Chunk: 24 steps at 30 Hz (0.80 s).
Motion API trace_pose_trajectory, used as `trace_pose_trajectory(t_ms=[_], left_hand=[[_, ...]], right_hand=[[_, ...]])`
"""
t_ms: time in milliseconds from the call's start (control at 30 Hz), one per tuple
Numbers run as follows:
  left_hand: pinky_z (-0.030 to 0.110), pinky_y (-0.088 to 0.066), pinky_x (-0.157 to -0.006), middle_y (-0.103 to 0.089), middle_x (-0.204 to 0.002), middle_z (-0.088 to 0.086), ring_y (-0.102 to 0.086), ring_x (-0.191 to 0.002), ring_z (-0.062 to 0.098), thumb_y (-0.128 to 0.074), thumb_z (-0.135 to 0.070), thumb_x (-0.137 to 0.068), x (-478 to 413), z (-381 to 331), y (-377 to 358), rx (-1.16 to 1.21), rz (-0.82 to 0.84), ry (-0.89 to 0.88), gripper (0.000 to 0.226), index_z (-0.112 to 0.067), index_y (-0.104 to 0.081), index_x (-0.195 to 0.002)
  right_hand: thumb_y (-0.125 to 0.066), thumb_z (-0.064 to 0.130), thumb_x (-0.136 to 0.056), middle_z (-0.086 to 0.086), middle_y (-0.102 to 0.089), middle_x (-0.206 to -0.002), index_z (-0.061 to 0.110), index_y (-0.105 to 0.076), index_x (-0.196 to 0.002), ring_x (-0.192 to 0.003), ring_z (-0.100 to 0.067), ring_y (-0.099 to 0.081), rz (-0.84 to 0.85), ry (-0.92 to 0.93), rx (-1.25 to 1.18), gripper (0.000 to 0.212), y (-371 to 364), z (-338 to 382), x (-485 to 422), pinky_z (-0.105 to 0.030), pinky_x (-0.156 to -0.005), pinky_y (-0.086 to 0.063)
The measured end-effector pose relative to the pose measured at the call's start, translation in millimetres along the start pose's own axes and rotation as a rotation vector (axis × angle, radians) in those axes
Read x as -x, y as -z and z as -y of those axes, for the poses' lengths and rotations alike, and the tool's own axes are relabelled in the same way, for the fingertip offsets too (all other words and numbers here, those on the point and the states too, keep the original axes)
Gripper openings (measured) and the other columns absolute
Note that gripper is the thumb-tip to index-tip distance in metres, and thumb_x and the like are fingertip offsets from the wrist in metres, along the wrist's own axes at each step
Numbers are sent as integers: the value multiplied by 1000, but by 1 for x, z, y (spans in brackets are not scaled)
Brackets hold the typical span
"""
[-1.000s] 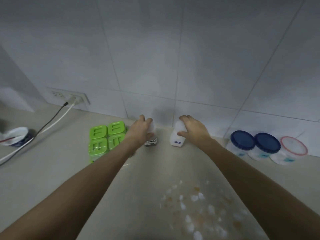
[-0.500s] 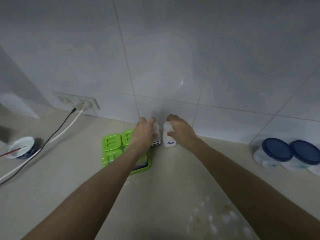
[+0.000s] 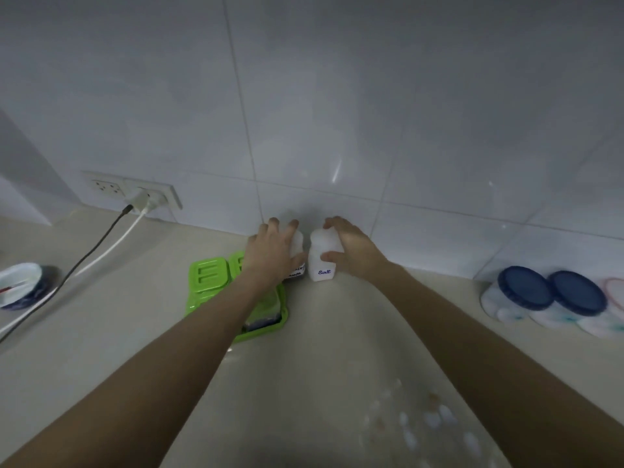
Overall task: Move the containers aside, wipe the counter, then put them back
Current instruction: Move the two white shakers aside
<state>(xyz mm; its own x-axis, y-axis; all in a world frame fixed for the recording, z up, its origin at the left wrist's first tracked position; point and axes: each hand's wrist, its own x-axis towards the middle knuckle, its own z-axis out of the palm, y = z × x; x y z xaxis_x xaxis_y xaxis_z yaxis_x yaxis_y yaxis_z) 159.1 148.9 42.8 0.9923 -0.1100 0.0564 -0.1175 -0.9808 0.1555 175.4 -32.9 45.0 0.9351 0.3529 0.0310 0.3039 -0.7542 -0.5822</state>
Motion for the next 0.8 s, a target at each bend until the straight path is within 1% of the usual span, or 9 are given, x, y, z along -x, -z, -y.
trace_pose_trajectory(t_ms=[67,133,233,367,500,633,667,733,800], left_hand=[[44,-40,-95,-43,-133,18,-43,-121,35,-50,-47,-88,4,-7,8,-49,-80,-35,63,-19,-33,-141],[46,-39,-95,-45,-131,20,-45,-119,37,-49,-43,-89,7,-19,17,-79,-126,-61,61,-15,-34,-140],[47,-41,-93,-46,-130,21,-46,-116,39,-48,-38,-90,9,-52,26,-102,-116,-127,60,-12,-31,-141],[45,-43,-89,-45,-131,21,-46,-116,38,-48,-35,-91,19,-123,28,-97,-62,-231,57,-10,-33,-139],[46,-44,-92,-44,-131,18,-43,-117,35,-49,-33,-90,36,-194,7,-34,68,-337,52,-11,-36,-136],[45,-43,-94,-42,-132,14,-42,-119,33,-50,-34,-89,44,-261,-19,41,169,-371,53,-13,-36,-136],[45,-43,-94,-41,-132,14,-41,-120,32,-51,-34,-89,45,-275,-26,70,184,-374,54,-13,-35,-136],[43,-44,-93,-43,-131,13,-43,-118,31,-53,-32,-90,46,-305,-41,141,171,-392,51,-12,-38,-134],[39,-45,-88,-47,-126,12,-47,-115,30,-55,-26,-89,45,-328,-52,242,89,-416,44,-9,-45,-129]], right_hand=[[-68,19,-82,-13,-53,-128,9,-46,-123,-116,-31,-50,-17,-4,42,48,15,-9,16,-39,-96,-40],[-65,23,-85,-13,-54,-125,10,-47,-122,-116,-31,-51,-69,-47,70,44,32,-24,37,-40,-96,-41],[-62,25,-88,-13,-53,-127,10,-45,-127,-117,-30,-50,-111,-158,124,45,60,-57,83,-40,-97,-42],[-62,26,-89,-16,-46,-136,8,-36,-137,-123,-32,-45,-171,-325,190,58,100,-108,153,-43,-102,-40],[-66,28,-85,-17,-47,-133,7,-38,-136,-122,-35,-45,-165,-433,273,62,138,-145,209,-44,-97,-42],[-67,22,-80,-20,-52,-125,2,-45,-129,-116,-37,-48,-173,-433,336,57,168,-183,248,-44,-94,-43],[-67,22,-80,-22,-51,-126,1,-43,-130,-116,-39,-48,-160,-440,346,59,172,-192,255,-44,-95,-43],[-67,24,-82,-24,-45,-133,1,-34,-138,-121,-39,-46,-131,-482,334,69,179,-212,266,-43,-101,-40],[-66,25,-84,-23,-40,-139,3,-28,-143,-125,-37,-42,-128,-474,330,73,182,-231,268,-39,-104,-36]])
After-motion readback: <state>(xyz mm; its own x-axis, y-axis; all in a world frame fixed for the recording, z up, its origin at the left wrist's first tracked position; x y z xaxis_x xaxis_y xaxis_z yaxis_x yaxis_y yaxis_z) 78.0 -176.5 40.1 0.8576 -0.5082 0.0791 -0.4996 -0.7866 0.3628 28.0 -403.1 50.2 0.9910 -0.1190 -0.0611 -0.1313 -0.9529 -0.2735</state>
